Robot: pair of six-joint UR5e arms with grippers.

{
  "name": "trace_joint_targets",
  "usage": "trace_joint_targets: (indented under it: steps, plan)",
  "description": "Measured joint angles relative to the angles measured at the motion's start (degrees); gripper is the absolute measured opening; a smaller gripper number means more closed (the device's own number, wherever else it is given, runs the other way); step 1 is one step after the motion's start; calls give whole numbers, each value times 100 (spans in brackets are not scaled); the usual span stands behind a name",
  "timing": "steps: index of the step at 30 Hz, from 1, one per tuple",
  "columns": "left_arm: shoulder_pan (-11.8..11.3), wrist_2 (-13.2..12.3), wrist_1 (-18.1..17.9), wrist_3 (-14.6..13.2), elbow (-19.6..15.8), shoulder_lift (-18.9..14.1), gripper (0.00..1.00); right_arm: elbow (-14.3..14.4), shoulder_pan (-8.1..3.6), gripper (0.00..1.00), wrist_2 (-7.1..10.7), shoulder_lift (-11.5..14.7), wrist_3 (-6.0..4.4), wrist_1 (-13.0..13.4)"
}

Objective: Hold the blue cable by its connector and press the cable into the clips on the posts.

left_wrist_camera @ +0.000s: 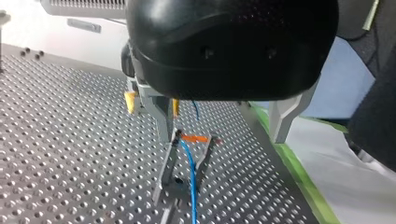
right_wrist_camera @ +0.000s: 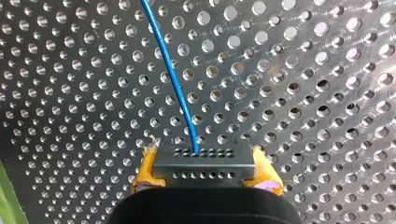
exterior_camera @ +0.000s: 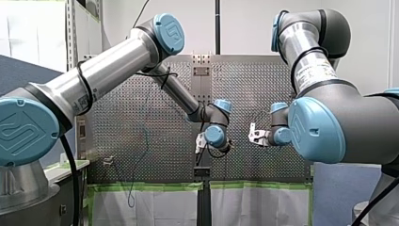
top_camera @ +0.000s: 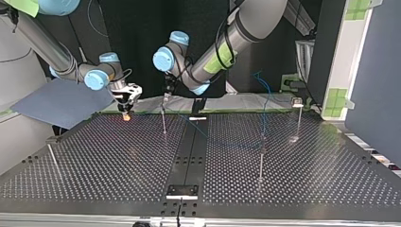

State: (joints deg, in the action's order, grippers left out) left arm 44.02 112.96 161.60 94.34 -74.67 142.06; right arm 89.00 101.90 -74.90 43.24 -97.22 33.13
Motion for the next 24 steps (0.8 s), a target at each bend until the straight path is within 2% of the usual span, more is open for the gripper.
trace_joint_targets:
  steps: [9, 24]
  plan:
    - [-27, -104, -320, 125, -1, 0, 100, 0, 1, 0, 1, -1, 0, 1]
    - [-32, -95, -324, 195, -2, 3, 100, 0, -15, 0, 3, -2, 0, 6]
